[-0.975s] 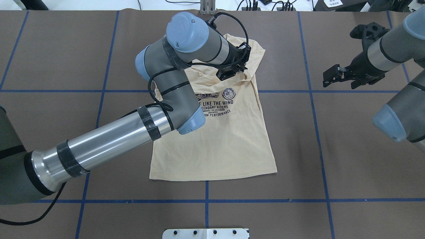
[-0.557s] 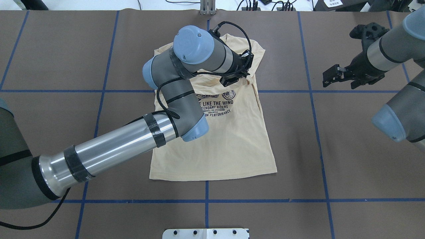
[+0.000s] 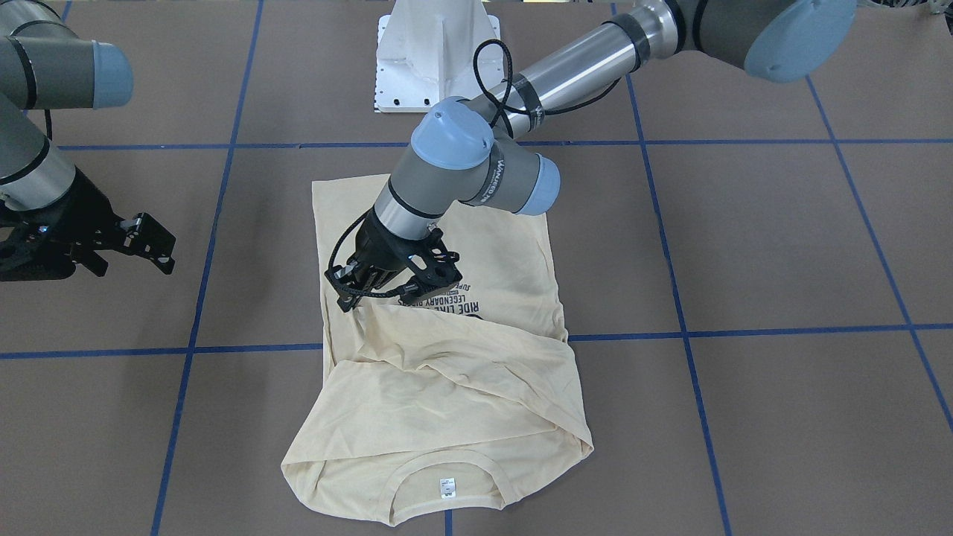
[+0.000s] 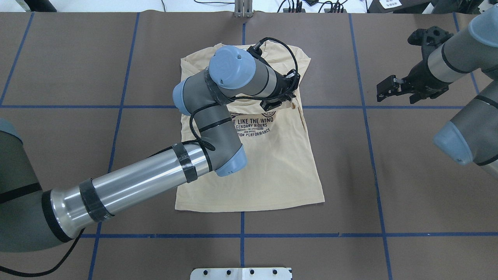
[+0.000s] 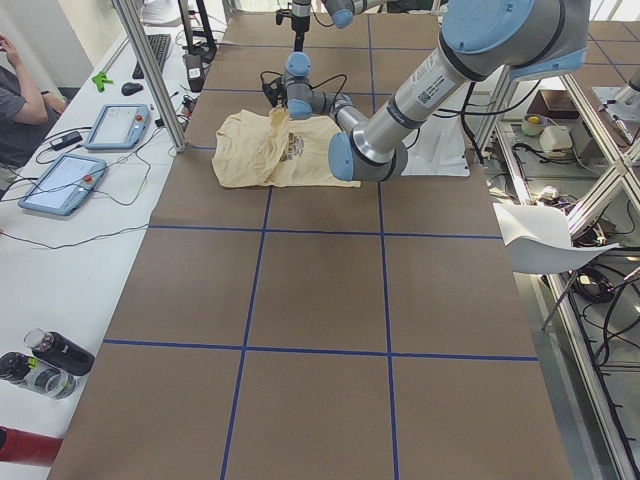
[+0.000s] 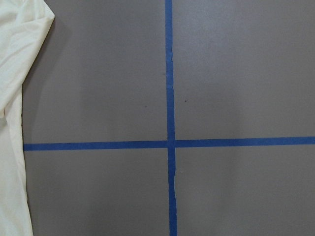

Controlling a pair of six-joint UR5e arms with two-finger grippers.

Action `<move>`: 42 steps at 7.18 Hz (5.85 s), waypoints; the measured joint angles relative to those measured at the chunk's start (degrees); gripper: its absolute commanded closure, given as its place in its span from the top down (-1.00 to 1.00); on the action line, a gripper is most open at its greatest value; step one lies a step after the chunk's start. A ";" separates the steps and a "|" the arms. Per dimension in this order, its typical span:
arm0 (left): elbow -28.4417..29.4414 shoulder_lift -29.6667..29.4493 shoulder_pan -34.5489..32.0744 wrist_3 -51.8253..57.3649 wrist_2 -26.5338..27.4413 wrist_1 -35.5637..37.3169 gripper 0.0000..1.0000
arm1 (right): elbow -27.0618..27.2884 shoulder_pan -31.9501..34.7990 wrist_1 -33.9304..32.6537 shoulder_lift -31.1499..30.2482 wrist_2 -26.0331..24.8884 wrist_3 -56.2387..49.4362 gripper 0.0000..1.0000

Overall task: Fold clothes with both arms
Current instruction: 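Move the left gripper to one shirt side while the right moves opposite, then lower both grippers to the hem corners nearest the robot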

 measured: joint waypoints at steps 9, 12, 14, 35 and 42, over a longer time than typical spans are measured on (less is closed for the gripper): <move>-33.08 25.56 0.31 4.08 -2.56 5.17 0.98 | 4.52 -7.26 1.59 1.27 1.13 12.36 1.00; -43.59 40.25 0.55 7.49 -2.45 -2.04 0.98 | 6.67 -17.39 15.25 -3.85 -3.84 25.43 1.00; -44.52 43.78 0.84 7.76 -2.46 -5.67 0.98 | 6.70 -24.25 21.64 -6.71 -8.84 31.31 1.00; -45.80 43.46 1.43 7.73 -3.04 -5.75 0.98 | 2.47 -33.53 10.60 -1.64 -15.97 34.36 -0.34; -45.96 43.65 1.67 6.61 -2.54 -5.75 0.98 | 3.64 -33.16 10.78 -1.94 -15.81 34.30 -1.00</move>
